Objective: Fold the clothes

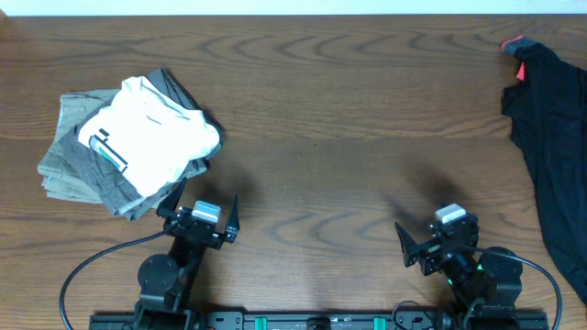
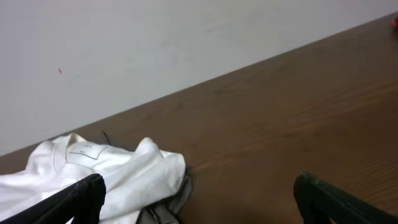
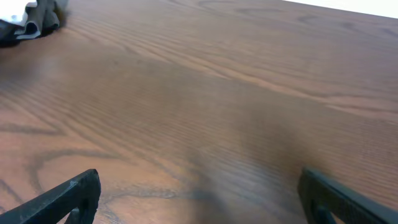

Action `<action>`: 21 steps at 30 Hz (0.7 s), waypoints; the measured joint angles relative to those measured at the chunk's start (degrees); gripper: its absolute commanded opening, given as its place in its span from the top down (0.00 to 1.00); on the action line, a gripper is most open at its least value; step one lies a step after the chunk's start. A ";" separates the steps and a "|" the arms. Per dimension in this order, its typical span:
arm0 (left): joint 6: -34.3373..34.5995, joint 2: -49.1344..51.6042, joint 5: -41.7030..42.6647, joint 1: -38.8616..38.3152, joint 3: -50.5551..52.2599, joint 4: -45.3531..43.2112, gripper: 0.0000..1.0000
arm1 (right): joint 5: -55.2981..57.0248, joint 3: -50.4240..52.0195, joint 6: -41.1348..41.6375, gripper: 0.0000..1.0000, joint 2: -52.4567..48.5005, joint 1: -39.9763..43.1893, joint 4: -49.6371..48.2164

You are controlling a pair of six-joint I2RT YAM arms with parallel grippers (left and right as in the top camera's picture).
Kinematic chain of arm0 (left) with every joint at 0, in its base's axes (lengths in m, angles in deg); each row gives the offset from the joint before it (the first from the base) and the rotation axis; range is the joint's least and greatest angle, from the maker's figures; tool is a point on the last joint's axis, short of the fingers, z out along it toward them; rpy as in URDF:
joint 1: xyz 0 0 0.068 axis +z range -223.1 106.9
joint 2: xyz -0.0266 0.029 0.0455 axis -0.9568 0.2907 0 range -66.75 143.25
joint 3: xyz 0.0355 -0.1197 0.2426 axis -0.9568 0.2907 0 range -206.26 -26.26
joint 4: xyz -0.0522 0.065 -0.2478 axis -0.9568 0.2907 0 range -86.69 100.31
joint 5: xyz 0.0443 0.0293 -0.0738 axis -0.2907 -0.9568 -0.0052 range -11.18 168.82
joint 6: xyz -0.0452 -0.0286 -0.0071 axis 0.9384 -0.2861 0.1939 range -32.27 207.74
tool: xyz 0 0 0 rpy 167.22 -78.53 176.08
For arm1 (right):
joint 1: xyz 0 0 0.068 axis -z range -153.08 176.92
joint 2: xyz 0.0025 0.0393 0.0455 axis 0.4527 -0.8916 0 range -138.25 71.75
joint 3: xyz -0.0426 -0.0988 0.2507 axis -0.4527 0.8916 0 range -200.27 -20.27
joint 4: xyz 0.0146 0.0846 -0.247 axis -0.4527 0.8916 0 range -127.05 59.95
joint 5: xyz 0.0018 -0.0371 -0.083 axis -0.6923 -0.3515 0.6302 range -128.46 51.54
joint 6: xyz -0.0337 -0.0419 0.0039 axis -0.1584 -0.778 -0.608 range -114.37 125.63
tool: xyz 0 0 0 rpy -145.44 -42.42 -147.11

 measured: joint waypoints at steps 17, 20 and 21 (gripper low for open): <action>0.00 3.82 0.00 0.00 -0.04 0.11 0.02 | 0.00 0.00 0.00 0.01 0.00 0.00 0.00; 0.00 4.28 0.00 0.00 -0.04 0.11 0.02 | 0.00 0.00 0.02 0.01 0.00 0.00 0.00; 0.00 4.46 0.00 0.00 -0.04 0.11 0.02 | 0.00 0.00 0.00 0.01 0.00 0.00 0.00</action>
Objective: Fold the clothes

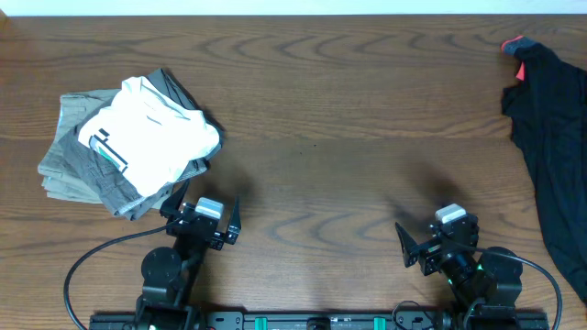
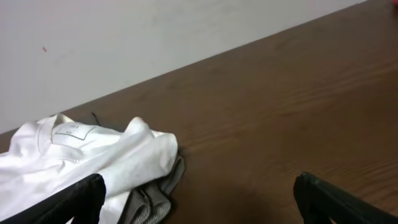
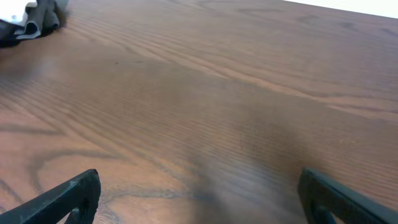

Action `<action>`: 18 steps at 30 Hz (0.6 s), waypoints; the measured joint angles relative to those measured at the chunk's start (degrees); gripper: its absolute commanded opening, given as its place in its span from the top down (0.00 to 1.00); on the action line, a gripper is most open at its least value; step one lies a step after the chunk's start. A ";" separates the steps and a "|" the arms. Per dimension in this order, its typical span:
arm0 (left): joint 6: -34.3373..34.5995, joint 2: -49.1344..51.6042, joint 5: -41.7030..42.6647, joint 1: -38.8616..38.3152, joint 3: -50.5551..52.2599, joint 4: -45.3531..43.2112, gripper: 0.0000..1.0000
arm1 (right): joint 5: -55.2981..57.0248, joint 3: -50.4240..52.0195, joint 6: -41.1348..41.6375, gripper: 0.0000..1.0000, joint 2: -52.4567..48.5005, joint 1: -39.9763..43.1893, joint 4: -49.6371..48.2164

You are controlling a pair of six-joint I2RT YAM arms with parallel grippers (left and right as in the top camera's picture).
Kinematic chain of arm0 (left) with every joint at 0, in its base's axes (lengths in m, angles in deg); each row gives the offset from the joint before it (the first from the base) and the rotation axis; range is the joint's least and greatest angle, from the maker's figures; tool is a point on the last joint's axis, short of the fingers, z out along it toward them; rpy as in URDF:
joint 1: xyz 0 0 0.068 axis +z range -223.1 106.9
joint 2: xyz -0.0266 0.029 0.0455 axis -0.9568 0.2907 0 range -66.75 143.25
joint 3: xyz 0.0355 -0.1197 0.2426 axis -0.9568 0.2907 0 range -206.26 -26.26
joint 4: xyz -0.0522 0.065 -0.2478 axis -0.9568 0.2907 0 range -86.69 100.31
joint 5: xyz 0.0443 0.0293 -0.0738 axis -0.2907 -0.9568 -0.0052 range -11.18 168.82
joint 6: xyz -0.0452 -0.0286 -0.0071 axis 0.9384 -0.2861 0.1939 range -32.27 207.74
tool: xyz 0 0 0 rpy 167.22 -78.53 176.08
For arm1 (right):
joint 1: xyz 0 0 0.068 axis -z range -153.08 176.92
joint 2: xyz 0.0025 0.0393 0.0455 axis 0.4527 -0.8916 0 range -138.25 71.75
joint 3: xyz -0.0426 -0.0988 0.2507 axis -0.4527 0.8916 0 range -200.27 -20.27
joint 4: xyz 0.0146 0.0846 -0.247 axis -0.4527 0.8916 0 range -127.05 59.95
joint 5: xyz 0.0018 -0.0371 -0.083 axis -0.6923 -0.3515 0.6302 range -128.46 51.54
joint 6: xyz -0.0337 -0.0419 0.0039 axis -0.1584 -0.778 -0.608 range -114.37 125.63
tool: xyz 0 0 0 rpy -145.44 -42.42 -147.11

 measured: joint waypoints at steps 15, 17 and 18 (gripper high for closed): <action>0.00 0.52 0.00 0.00 0.00 0.00 0.02 | 0.00 0.00 0.00 0.01 0.00 0.00 0.00; 0.00 0.52 0.00 0.00 0.00 0.00 0.02 | 0.00 0.00 0.00 0.01 0.00 0.00 0.00; 0.00 0.52 0.00 0.00 0.00 0.00 0.02 | 0.00 0.00 0.00 0.01 0.00 0.00 0.00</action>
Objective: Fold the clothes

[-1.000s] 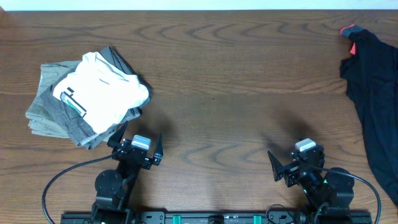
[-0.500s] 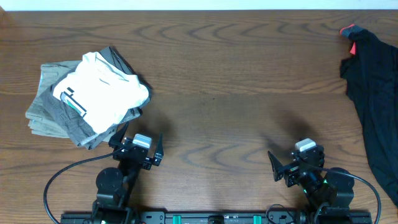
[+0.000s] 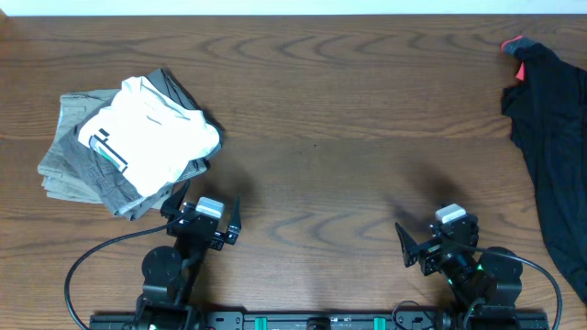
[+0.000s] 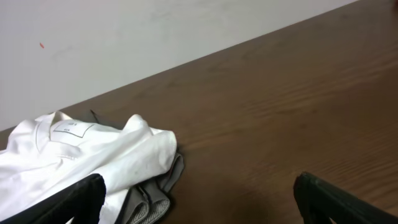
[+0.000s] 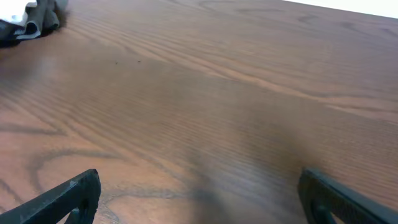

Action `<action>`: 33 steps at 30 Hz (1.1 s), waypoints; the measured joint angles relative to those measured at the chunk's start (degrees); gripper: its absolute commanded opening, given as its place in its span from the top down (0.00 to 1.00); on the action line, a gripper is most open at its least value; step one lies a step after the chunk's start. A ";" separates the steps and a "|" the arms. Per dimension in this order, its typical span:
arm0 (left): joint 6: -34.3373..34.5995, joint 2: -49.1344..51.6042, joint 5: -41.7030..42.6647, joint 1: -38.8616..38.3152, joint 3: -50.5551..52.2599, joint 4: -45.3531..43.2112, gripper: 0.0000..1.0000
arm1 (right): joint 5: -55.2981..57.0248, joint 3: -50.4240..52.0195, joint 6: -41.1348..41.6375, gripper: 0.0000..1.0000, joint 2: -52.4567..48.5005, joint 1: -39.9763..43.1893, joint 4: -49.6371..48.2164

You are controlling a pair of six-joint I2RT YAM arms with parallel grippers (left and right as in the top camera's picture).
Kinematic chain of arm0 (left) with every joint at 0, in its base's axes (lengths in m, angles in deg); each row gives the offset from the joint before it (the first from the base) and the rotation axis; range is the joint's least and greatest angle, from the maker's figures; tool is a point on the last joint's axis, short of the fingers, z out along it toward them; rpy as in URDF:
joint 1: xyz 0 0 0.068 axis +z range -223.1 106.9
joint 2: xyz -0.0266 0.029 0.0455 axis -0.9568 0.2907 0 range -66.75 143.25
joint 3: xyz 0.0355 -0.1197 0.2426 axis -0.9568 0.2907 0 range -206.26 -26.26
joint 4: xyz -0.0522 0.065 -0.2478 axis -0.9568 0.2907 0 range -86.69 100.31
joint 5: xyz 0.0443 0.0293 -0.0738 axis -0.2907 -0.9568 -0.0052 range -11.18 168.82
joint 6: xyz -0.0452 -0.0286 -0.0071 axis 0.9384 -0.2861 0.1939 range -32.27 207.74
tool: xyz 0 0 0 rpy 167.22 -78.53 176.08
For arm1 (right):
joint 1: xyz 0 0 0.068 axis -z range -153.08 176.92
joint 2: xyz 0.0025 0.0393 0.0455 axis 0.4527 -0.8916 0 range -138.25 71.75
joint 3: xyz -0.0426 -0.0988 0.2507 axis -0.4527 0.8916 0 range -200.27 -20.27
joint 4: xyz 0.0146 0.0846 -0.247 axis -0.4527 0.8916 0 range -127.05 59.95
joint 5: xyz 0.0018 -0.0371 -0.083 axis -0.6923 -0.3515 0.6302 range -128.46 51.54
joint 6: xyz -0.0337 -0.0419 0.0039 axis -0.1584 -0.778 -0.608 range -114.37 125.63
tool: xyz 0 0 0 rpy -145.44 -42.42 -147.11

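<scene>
A folded stack lies at the table's left: a white shirt (image 3: 151, 136) on top of a grey garment (image 3: 78, 165). In the left wrist view the white shirt (image 4: 74, 155) and the grey garment's edge (image 4: 155, 199) show at the lower left. A black garment (image 3: 555, 156) lies unfolded at the right edge. My left gripper (image 3: 204, 213) stands open just below the stack, holding nothing (image 4: 199, 199). My right gripper (image 3: 431, 246) is open over bare wood (image 5: 199, 193), well left of the black garment.
The brown wooden table (image 3: 348, 137) spans the view, with a white wall (image 4: 155, 37) behind its far edge. A red-pink bit (image 3: 512, 44) shows at the black garment's top corner. Cables run from the arm bases (image 3: 92, 266) at the near edge.
The stack sits a hair higher in the left wrist view, so that gripper has shifted very slightly. The right gripper and both garments are unchanged.
At first my left gripper stood open beside the stack's near corner, with the shirt low in its view. Then the shirt sat higher in that view, and slightly higher again now. The right gripper stayed open over bare wood throughout.
</scene>
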 measured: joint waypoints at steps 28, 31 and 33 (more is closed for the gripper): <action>0.00 -5.46 0.00 0.00 -0.02 0.00 0.02 | 0.00 0.00 0.00 0.01 0.00 0.00 0.00; 0.00 -5.77 0.00 0.00 -0.02 0.02 0.02 | 0.00 0.00 0.00 0.01 0.00 0.00 0.00; 0.00 -5.77 0.00 0.00 -0.04 0.04 0.02 | 0.02 0.00 0.00 0.01 0.00 0.00 0.00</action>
